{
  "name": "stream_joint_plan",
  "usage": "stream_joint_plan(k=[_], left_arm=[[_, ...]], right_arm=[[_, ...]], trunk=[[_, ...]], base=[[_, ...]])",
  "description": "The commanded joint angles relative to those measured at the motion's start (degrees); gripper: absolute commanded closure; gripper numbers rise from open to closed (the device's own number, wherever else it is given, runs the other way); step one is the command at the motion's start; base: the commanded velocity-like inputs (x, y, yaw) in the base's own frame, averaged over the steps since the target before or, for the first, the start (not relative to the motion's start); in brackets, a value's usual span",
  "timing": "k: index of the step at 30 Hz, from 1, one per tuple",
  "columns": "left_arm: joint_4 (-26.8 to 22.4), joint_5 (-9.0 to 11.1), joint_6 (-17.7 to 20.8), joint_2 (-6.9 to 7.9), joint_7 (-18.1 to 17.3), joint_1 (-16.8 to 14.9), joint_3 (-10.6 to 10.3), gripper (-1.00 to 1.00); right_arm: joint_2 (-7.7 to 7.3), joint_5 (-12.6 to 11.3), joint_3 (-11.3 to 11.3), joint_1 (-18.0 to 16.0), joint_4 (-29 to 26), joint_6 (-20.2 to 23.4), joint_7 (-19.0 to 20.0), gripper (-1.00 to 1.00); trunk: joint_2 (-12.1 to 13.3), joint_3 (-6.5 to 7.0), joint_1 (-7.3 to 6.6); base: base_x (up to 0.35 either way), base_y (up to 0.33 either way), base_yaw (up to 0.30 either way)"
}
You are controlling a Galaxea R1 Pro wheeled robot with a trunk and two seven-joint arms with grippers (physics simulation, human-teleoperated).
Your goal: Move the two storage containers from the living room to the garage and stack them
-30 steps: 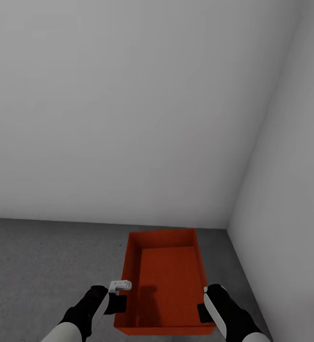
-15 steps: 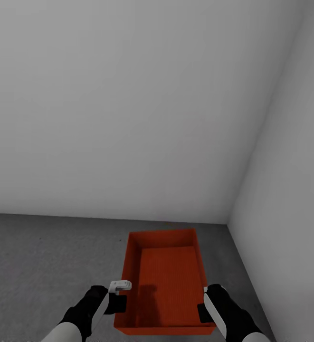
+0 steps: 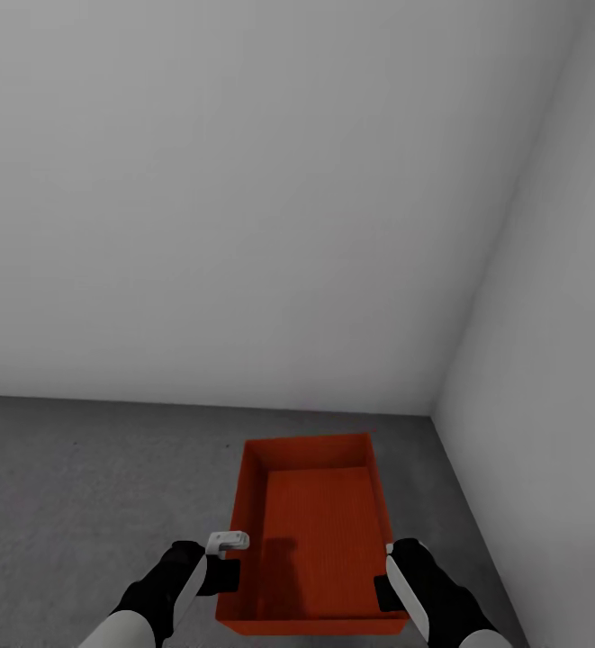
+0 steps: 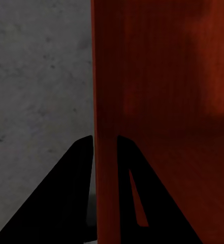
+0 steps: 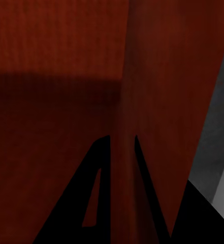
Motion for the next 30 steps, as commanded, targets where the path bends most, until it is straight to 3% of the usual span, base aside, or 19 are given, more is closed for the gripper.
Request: stream_joint_plan(k=[1, 21, 30], left_arm=[[-0.07, 0.69, 0.35, -0.1, -0.12, 0.03, -0.12, 1.0], [-0.04, 0.69, 0.35, -0.09, -0.12, 0.03, -0.15, 1.0], [-0.05, 0.69, 0.35, -0.09, -0.12, 0.03, -0.13, 1.0]], right_arm=[[0.86, -3.69, 0.1, -0.06, -0.1, -0.49, -0.23, 1.0], [0.86, -3.69, 0.1, -0.06, -0.1, -0.49, -0.23, 1.0], [0.86, -3.69, 0.11, -0.06, -0.1, -0.49, -0.23, 1.0]], trunk=[[-0.44, -0.26, 0.22], [-8.47, -4.06, 4.61], [-8.47, -4.85, 4.61]], base=[[0.0, 0.0, 0.0], [0.0, 0.0, 0.0], [0.0, 0.0, 0.0]])
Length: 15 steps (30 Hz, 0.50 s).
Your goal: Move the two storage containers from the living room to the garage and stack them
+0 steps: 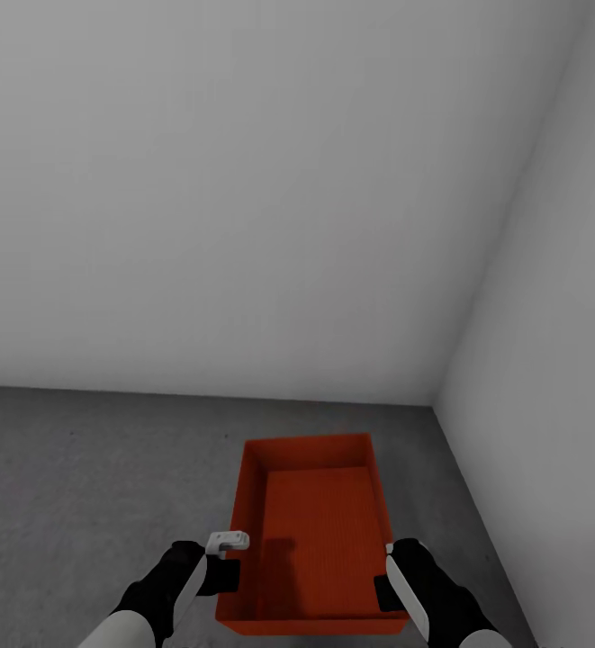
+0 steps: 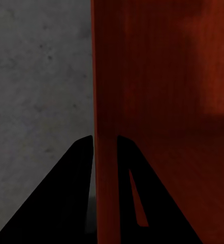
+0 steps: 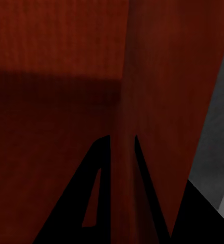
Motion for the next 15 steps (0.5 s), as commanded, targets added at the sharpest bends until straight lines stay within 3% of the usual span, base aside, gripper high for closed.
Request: stream_joint_plan(k=[1, 15], left_arm=[[-0.06, 0.65, 0.35, -0.1, -0.12, 0.03, -0.12, 1.0], [-0.05, 0.56, 0.35, -0.1, -0.12, 0.03, -0.13, 1.0]], right_arm=[[0.85, -3.71, 0.09, -0.06, -0.1, -0.5, -0.23, 1.0], [0.85, -3.71, 0.1, -0.06, -0.1, -0.49, -0.23, 1.0]], trunk=[[-0.03, -0.14, -0.01], [-0.03, -1.43, -0.01]], base=[[0.0, 0.0, 0.0], [0.0, 0.0, 0.0]])
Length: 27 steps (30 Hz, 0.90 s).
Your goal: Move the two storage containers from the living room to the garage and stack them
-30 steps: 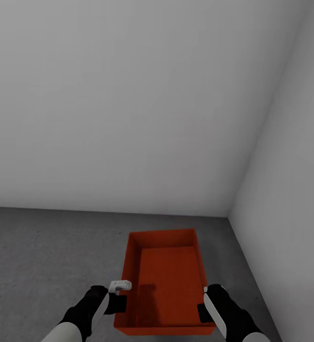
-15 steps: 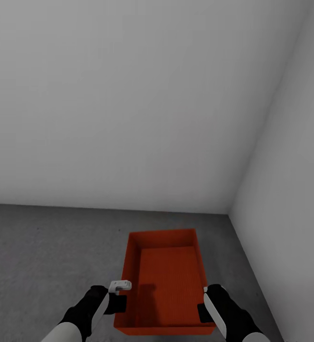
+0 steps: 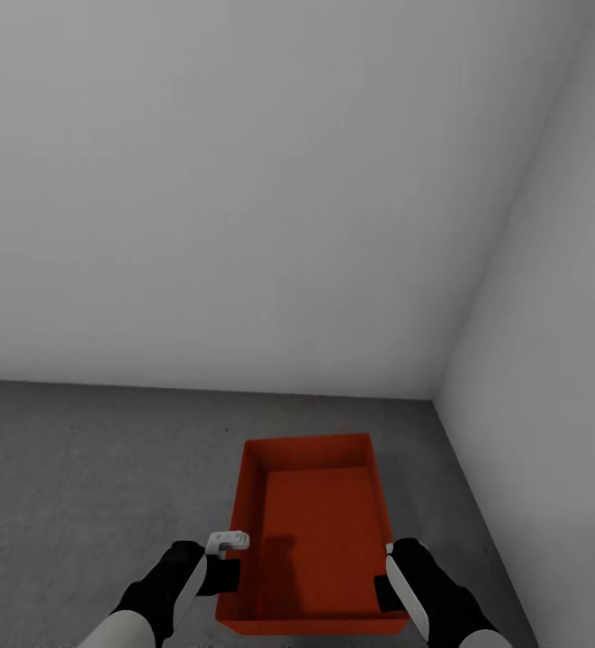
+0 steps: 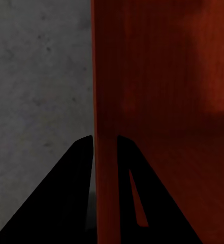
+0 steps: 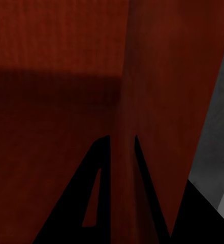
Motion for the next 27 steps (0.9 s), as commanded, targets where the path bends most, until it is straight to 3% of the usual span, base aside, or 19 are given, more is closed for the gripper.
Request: stream_joint_plan(k=[1, 27], left_arm=[[-0.05, 0.57, 0.35, -0.1, -0.12, 0.03, -0.13, 1.0], [-0.07, 0.57, 0.35, -0.11, -0.12, 0.03, -0.14, 1.0]], right_arm=[[0.85, -3.72, 0.11, -0.06, -0.1, -0.51, -0.23, 1.0], [0.85, -3.72, 0.11, -0.05, -0.1, -0.51, -0.23, 1.0]], trunk=[[-0.03, -0.14, -0.01], [-0.03, -2.54, -0.01]], base=[[0.0, 0.0, 0.0], [0.0, 0.0, 0.0]])
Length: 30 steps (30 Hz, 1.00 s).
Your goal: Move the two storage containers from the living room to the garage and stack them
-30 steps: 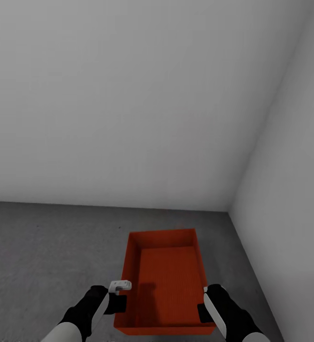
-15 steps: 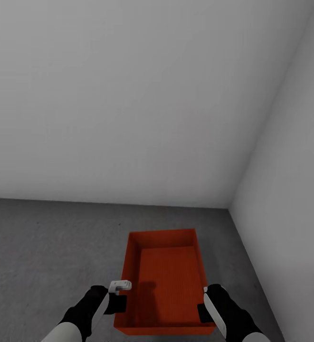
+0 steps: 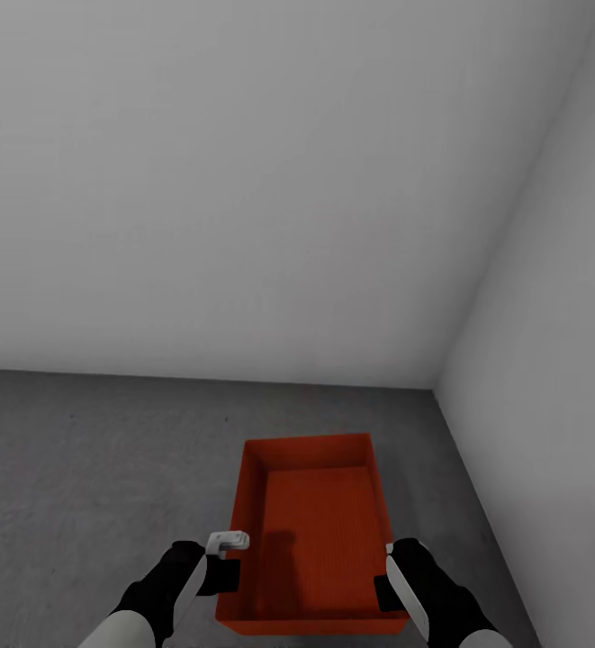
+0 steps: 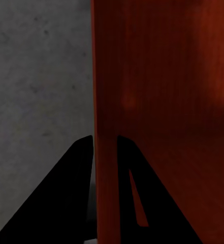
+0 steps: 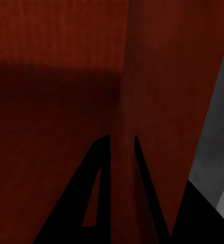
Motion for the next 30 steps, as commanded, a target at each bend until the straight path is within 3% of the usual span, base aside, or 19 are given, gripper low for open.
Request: stream_joint_plan(k=[1, 30], left_arm=[[-0.05, 0.59, 0.35, -0.1, -0.12, 0.03, -0.14, 1.0], [-0.05, 0.59, 0.35, -0.11, -0.12, 0.03, -0.14, 1.0]], right_arm=[[0.85, -3.71, 0.11, -0.06, -0.1, -0.48, -0.23, 1.0], [0.85, -3.71, 0.11, -0.06, -0.1, -0.5, -0.23, 1.0]], trunk=[[-0.02, -0.14, -0.01], [-0.02, -2.81, -0.01]], base=[[0.0, 0.0, 0.0], [0.0, 0.0, 0.0]])
